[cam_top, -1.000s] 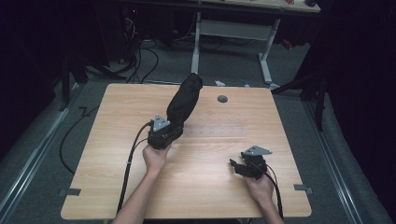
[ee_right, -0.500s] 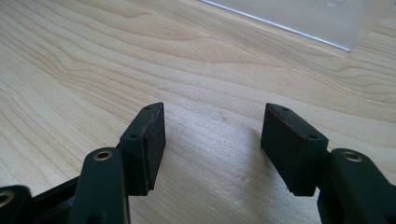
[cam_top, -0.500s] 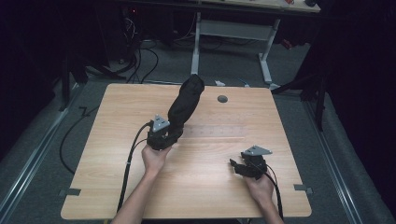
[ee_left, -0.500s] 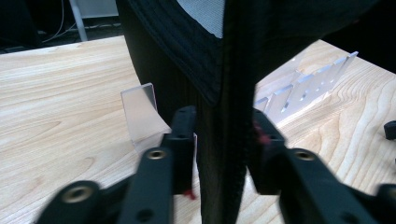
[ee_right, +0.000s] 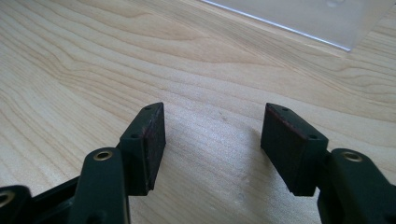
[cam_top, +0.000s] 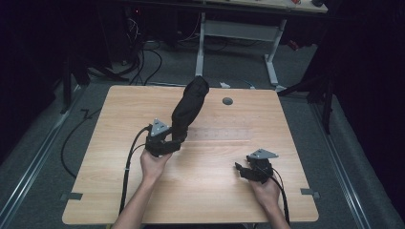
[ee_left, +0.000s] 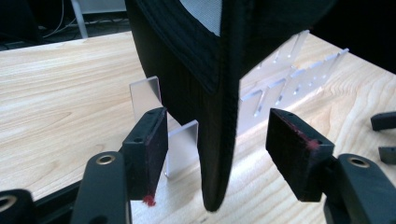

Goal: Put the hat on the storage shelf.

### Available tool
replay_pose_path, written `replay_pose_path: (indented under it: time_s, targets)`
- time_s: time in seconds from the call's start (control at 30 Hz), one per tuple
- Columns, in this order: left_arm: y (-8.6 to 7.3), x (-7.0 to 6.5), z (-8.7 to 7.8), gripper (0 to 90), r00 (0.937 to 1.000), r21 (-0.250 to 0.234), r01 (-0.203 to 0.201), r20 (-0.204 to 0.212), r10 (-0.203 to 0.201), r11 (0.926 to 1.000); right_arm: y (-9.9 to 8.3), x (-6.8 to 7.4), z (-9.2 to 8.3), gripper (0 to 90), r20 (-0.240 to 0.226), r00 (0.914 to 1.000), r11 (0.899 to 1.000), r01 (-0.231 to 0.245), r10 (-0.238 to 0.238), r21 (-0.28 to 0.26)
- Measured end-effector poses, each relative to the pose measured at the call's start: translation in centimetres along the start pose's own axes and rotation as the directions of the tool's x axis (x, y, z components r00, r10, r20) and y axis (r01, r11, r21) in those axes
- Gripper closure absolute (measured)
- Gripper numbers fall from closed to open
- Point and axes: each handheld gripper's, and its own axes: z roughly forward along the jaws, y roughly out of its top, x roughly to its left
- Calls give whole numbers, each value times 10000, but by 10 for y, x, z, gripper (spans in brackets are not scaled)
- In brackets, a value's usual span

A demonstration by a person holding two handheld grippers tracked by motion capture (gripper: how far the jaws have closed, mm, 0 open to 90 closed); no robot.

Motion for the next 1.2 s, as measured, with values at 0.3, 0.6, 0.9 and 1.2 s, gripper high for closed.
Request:
replay_pose_path:
  time_s: [0.3,0.6,0.9,1.2]
  targets:
    - [5,-2,-19,381,9998,197,-98,146,95,9998,0,0,0,403,1,10000,10000,4,-4,-5]
    - [6,6,-36,363,9999,-8,74,-141,-74,10000,0,0,0,391,62,10000,10000,-10,10,1]
    - [-2,13,-51,376,9987,-157,-158,-481,150,9998,0,1,0,379,175,9998,10000,67,-66,-22]
    - [-17,25,-68,348,9976,150,-41,-697,51,9999,0,1,0,378,152,9999,10000,-13,13,-3]
